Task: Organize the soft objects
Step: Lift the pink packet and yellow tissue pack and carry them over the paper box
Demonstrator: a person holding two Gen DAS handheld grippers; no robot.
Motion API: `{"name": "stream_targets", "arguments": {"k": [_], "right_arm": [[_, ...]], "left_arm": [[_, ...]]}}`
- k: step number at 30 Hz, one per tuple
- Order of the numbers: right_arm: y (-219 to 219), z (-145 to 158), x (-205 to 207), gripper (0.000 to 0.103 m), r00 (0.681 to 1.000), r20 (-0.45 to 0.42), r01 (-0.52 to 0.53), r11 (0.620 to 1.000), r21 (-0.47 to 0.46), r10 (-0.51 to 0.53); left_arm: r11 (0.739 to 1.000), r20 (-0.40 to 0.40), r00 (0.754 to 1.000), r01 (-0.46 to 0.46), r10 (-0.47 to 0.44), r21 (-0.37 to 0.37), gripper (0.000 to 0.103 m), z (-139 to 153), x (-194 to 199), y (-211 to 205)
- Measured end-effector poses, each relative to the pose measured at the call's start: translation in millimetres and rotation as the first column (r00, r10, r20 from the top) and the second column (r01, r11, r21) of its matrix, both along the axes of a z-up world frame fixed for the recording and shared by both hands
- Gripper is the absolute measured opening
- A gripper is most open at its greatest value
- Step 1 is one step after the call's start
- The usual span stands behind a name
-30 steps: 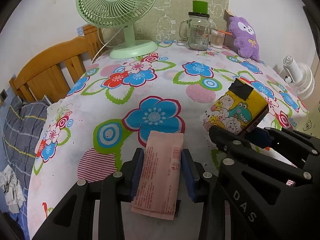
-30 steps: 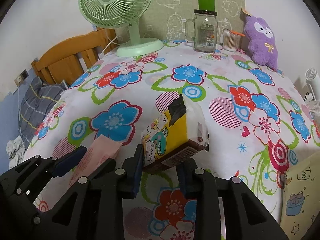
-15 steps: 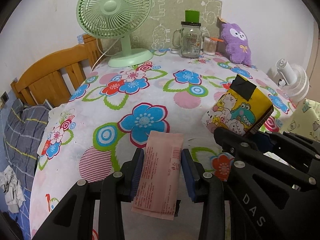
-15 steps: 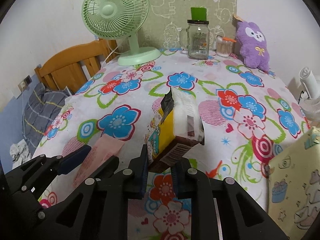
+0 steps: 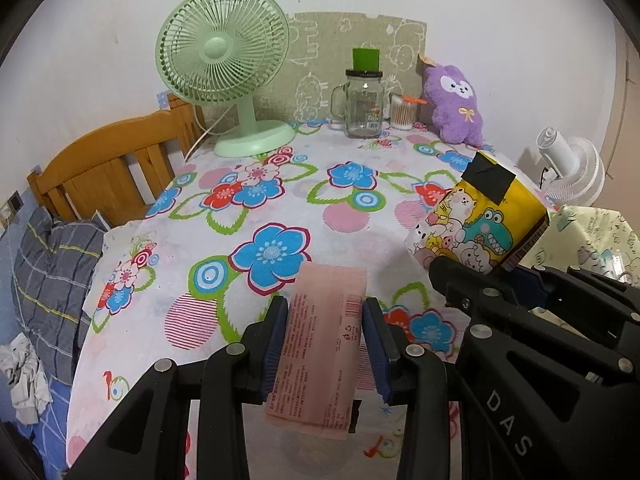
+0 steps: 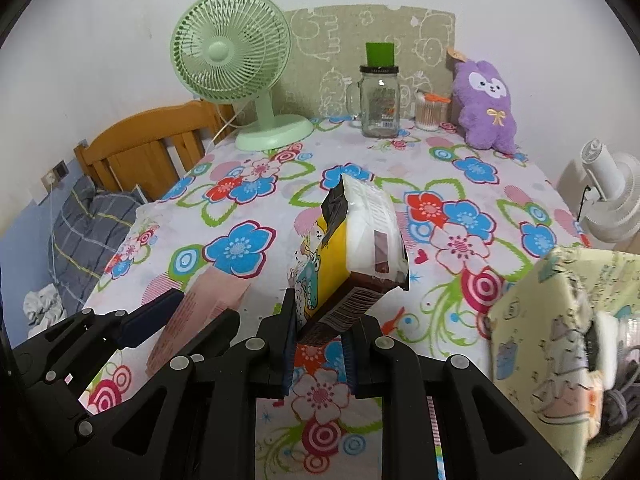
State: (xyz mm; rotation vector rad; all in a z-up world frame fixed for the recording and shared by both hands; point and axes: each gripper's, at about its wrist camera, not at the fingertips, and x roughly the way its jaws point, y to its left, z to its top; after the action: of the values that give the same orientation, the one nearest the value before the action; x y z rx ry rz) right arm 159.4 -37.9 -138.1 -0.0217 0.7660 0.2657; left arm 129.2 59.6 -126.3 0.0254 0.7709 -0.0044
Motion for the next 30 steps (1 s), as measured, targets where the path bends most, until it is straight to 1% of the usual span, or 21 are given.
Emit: {"name": "stream_targets", "arguments": {"k": [9, 17, 23, 30], "right_arm": [[-16, 23, -22, 0.022, 0.999, 0.037, 0.0, 1.0, 0.007, 0.0], [-31, 52, -46, 0.022, 0.995, 0.101, -0.004, 1.0, 0.013, 0.002], [-45, 72, -64, 0.022, 0.99, 0.144, 0.002, 1.0, 0.016, -0.004], [-64, 88, -82, 0.022, 0.984, 0.178, 0.015, 1.0, 0.028, -0.019]], "left_arm": [[1.0, 0.038, 0.999, 0.001, -0.002, 0.009, 0.038, 22, -20, -15], [0.999, 0.103, 0.995, 0.005, -0.009, 0.035, 0.038, 49, -41, -31], [0.999, 0.145, 0.989, 0.019, -0.024, 0.038, 0.038, 67, -57, -45], [0.998, 0.179, 0.982, 0.053, -0.059, 0.038, 0.039, 83, -69, -63]]}}
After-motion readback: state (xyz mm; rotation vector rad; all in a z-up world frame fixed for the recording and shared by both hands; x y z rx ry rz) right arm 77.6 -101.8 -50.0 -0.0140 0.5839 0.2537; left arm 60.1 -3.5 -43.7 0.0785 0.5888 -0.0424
